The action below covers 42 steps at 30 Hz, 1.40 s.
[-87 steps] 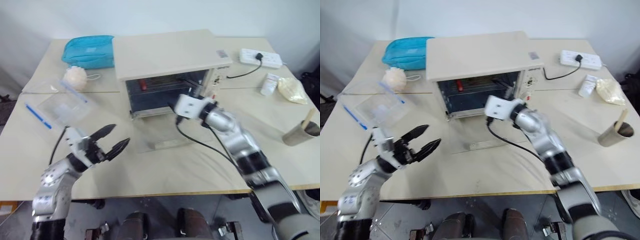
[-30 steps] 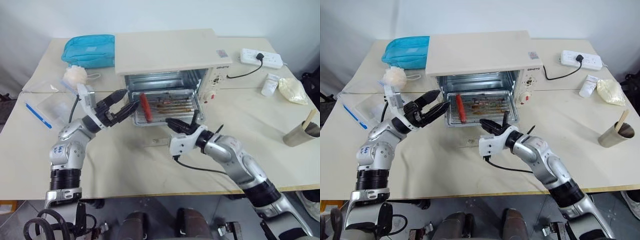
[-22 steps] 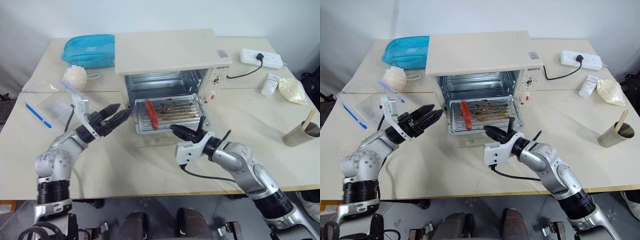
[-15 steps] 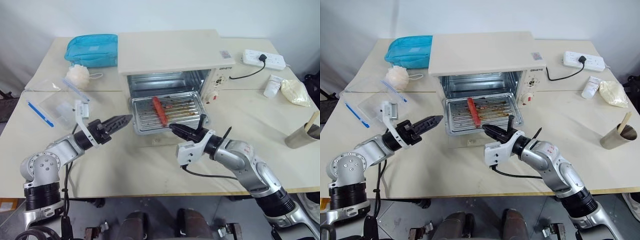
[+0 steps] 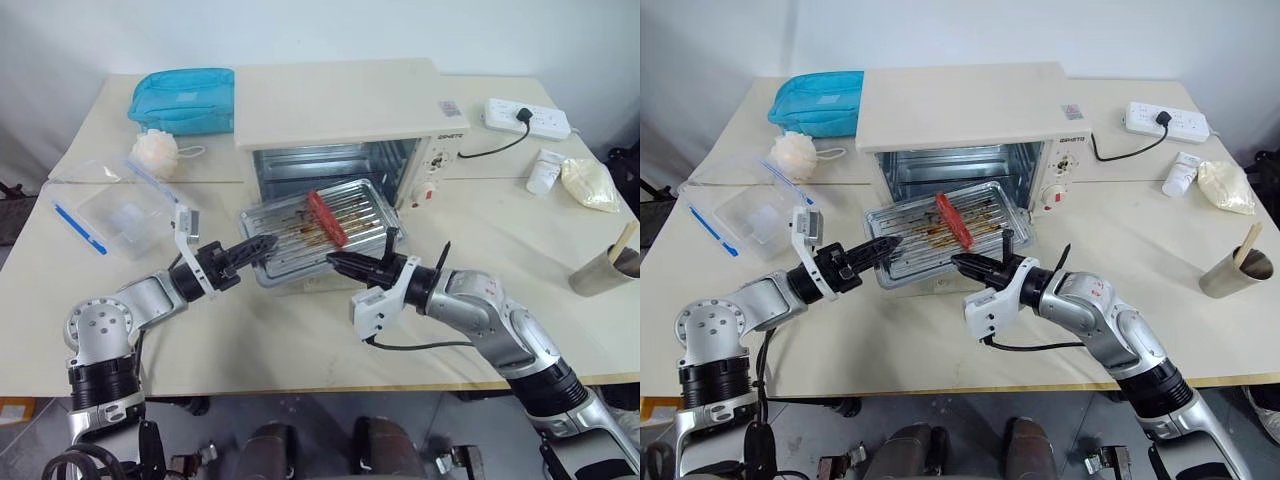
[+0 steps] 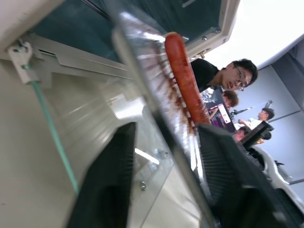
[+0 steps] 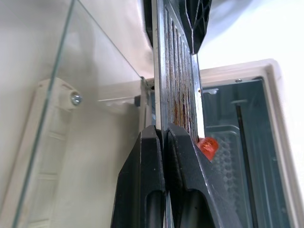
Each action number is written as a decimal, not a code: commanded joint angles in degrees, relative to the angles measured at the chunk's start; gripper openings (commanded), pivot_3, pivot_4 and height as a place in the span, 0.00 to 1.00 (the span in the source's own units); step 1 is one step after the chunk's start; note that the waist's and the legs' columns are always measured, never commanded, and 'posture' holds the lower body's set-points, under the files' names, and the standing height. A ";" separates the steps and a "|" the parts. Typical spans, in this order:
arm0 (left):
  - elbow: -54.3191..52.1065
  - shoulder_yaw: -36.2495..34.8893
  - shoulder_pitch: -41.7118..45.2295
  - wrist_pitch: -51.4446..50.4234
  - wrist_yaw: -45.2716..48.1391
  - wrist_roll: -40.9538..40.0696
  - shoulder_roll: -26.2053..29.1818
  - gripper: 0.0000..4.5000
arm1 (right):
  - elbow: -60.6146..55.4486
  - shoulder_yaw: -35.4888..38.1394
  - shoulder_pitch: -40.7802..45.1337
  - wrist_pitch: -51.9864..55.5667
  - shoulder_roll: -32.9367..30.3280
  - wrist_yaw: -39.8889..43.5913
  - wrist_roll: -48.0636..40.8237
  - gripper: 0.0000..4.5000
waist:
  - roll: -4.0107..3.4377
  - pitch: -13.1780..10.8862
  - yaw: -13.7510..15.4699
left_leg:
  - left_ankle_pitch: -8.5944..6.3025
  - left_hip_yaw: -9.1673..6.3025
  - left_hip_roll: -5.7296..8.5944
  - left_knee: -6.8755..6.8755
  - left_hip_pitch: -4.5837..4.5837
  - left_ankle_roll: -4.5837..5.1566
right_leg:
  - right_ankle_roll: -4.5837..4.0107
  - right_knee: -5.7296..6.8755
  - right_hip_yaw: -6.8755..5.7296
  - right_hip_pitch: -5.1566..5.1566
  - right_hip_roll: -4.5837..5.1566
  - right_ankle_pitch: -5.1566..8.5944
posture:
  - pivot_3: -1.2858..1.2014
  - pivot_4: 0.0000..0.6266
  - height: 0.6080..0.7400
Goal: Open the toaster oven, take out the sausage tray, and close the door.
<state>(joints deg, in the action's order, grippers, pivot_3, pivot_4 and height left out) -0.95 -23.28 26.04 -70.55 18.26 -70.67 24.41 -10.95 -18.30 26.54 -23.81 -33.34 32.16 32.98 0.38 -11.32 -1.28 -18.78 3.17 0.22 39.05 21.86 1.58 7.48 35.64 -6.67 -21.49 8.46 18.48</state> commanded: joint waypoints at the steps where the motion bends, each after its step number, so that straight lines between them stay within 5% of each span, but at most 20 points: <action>1: 0.57 -1.30 0.04 -2.41 -3.57 -4.84 -1.21 0.12 | -1.39 0.61 1.08 -1.78 -0.67 0.34 -1.83 0.00 | 0.00 0.00 0.01 | 0.00 0.00 0.00 0.00 0.00 0.00 | 0.00 0.00 0.00 0.00 0.00 0.00 | 0.52 0.24 1.00; 3: 1.96 -2.47 -0.30 -3.30 -8.94 -8.91 -3.13 0.02 | -1.74 0.74 0.74 -2.07 -1.23 1.80 -3.56 0.00 | 0.00 0.00 0.05 | 0.00 0.00 0.00 0.00 0.00 0.00 | 0.00 0.00 0.01 0.00 0.00 0.00 | 0.52 0.24 1.00; 7: 4.61 -3.06 -1.87 -3.51 -19.00 -23.66 -4.34 0.01 | -2.75 1.19 -0.65 -0.01 -2.07 6.50 -10.33 0.00 | 0.01 0.00 -0.01 | 0.00 -0.04 -0.01 0.01 0.00 0.00 | 0.00 0.00 0.19 0.01 0.01 0.00 | 0.52 0.24 1.00; 14: 1.15 0.54 -11.44 0.37 -28.04 -40.72 2.62 0.00 | -4.30 4.97 -2.76 3.08 -5.36 12.09 -20.39 0.47 | 0.02 0.00 -0.22 | 0.00 -0.09 -0.02 0.00 -0.02 0.00 | 0.00 0.03 0.39 0.01 0.01 0.00 | 0.52 0.24 1.00; 20: -3.75 -4.36 -19.34 4.96 -26.91 -42.33 3.76 0.00 | -2.12 10.61 -6.94 1.40 -10.17 15.90 -30.71 0.91 | 0.02 0.01 0.89 | 0.00 -0.12 0.03 0.06 -0.02 0.01 | 0.00 -0.13 0.51 0.14 0.01 0.00 | 0.52 0.24 1.00; 24: -8.83 -11.76 -32.21 3.07 -18.21 -42.33 5.86 0.00 | 3.84 17.08 -10.81 5.22 -12.07 20.04 -42.76 0.87 | 0.03 0.01 1.01 | -0.02 -0.06 0.03 0.00 -0.01 0.03 | 0.00 -0.23 0.54 0.15 0.00 0.00 | 0.52 0.24 1.00; 30: -12.88 -17.83 -42.74 6.87 -12.63 -42.33 2.82 0.00 | 16.58 20.02 -9.58 11.16 -12.89 26.26 -48.53 0.46 | -0.02 -0.02 1.48 | 0.04 -0.03 -0.03 0.02 -0.13 0.08 | -0.03 -0.68 0.51 0.40 0.02 0.01 | 0.52 0.24 1.00; 36: -16.88 -23.00 -48.77 13.50 -11.83 -42.33 -6.13 0.00 | 30.13 17.76 -4.98 14.54 -12.42 31.41 -46.03 0.01 | -0.07 -0.04 1.11 | -0.22 -0.04 -0.19 -0.03 -0.60 0.00 | -0.07 -1.06 0.55 0.93 0.19 0.03 | 0.52 0.24 1.00; 42: -20.31 -26.17 -49.90 20.05 -15.14 -42.33 -14.52 0.00 | 41.97 14.90 2.17 12.73 -9.85 29.35 -39.74 0.01 | -0.08 -0.04 1.07 | -0.26 0.05 -0.29 -0.03 -0.59 -0.08 | -0.15 -1.12 0.50 0.91 0.07 0.07 | 0.52 0.24 1.00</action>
<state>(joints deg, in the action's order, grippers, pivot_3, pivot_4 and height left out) -18.51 -47.36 -23.31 -52.63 3.59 -111.19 11.07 28.98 -3.02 27.57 -10.13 -43.85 62.41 -8.26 0.30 -11.36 -0.21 -19.04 3.25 -0.07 39.04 21.27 1.50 7.34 34.51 -6.16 -20.58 8.51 18.55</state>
